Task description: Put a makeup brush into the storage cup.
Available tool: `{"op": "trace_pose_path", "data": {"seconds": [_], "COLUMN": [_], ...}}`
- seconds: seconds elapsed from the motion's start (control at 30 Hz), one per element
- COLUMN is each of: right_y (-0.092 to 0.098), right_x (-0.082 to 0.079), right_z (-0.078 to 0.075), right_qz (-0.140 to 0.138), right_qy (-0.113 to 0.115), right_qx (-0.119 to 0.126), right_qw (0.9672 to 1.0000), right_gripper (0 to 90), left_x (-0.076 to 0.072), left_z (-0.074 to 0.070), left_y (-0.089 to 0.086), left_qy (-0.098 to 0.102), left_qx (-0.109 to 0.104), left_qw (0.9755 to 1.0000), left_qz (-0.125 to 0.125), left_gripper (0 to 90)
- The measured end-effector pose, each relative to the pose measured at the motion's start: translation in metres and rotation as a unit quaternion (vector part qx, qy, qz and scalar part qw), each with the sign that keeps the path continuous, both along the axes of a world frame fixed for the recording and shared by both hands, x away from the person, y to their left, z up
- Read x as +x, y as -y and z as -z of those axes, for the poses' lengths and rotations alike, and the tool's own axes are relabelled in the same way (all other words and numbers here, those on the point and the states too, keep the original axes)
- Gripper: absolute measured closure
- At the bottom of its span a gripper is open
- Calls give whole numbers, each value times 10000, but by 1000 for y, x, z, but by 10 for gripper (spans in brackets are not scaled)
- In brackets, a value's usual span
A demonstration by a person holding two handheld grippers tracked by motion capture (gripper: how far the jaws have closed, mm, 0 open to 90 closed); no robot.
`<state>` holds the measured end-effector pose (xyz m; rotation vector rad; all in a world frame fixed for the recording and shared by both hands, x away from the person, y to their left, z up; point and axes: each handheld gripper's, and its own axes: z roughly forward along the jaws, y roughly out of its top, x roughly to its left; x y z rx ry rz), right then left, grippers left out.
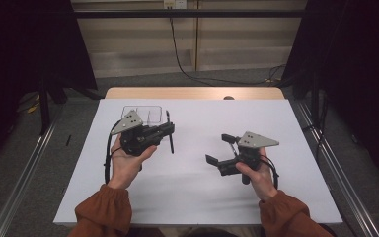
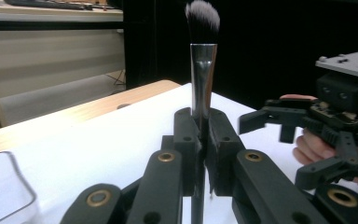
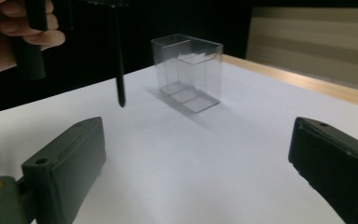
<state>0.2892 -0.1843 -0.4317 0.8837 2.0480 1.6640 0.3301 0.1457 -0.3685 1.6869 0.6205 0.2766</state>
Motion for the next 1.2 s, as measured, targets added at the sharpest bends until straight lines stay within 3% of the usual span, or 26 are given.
{"op": "trace_pose_path", "data": {"seconds": [0.4,0.53,0.9,1.2], "right_y": [36,46,71,90], "right_x": [-15,-20,-36,-48], "right_z": [-2,-1,6,11], "right_qz": [447,584,954,1322], "right_qy": [-101,-31,60,57], "right_qx": [137,50,79,36], "right_qw": [9989,9983,9954,9912], "right_gripper": [19,16,14,5], "left_x": [4,6,14,22], "left_z": [-6,-8,-14,-15], "left_y": [-20,-28,-54,-74], "left_qy": [58,78,127,128], "left_qx": [8,-2,32,11], "left_qw": [9997,9995,9979,9957], "left_qz": [-224,-317,-632,-918], "left_gripper": [842,842,842,842]}}
